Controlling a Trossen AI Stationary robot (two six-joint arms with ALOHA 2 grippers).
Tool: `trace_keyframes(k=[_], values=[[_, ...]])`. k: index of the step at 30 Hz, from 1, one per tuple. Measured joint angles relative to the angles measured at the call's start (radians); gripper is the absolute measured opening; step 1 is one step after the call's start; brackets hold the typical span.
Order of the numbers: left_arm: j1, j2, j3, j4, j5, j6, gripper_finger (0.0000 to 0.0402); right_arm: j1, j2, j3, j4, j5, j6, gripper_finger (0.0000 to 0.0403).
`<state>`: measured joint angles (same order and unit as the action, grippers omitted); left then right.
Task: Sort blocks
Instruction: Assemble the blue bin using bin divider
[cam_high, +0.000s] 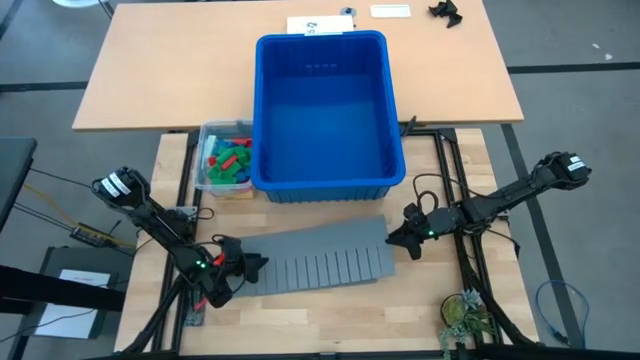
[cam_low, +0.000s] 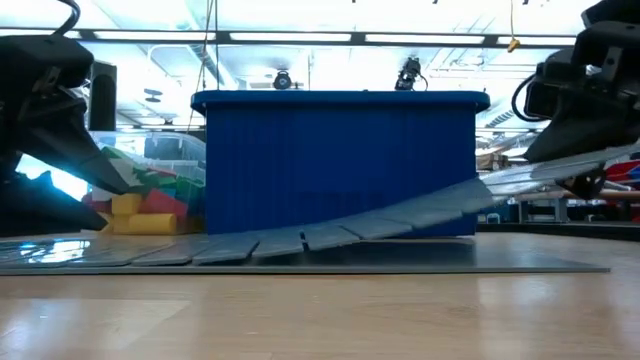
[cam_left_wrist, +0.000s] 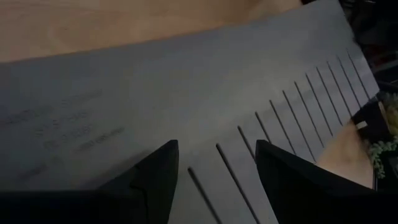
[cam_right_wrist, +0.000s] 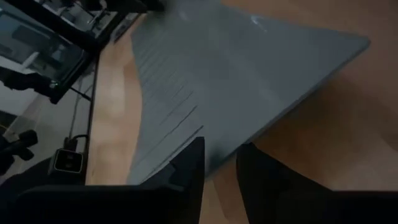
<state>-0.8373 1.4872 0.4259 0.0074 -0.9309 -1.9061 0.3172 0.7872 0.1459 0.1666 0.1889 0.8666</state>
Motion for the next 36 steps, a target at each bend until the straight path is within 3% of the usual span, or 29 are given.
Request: trace_keyframes(k=[9, 17, 23, 26, 31, 36], values=[[0.026, 0.000, 0.000, 0.041, 0.008, 0.050, 0.0223, 0.000, 0.002, 0.000, 0.003, 0.001, -0.061, 0.0007], [0.046, -0.001, 0.002, 0.088, 0.045, 0.124, 0.0223, 0.000, 0.001, 0.000, 0.037, -0.037, -0.121, 0.0001], [0.046, -0.002, 0.003, 0.105, 0.125, 0.127, 0.0223, 0.000, -0.003, 0.000, 0.044, -0.058, -0.127, 0.0001], [0.045, -0.002, 0.023, 0.089, 0.201, 0.126, 0.0223, -0.002, -0.014, 0.000, 0.060, -0.123, -0.100, 0.0003], [0.044, -0.002, 0.124, -0.068, 0.340, 0.121, 0.0223, -0.004, -0.034, 0.000, 0.054, -0.187, -0.010, 0.0017], [0.042, -0.002, 0.300, -0.430, 0.458, 0.064, 0.0223, -0.004, -0.035, -0.001, 0.046, -0.188, 0.014, 0.0052]])
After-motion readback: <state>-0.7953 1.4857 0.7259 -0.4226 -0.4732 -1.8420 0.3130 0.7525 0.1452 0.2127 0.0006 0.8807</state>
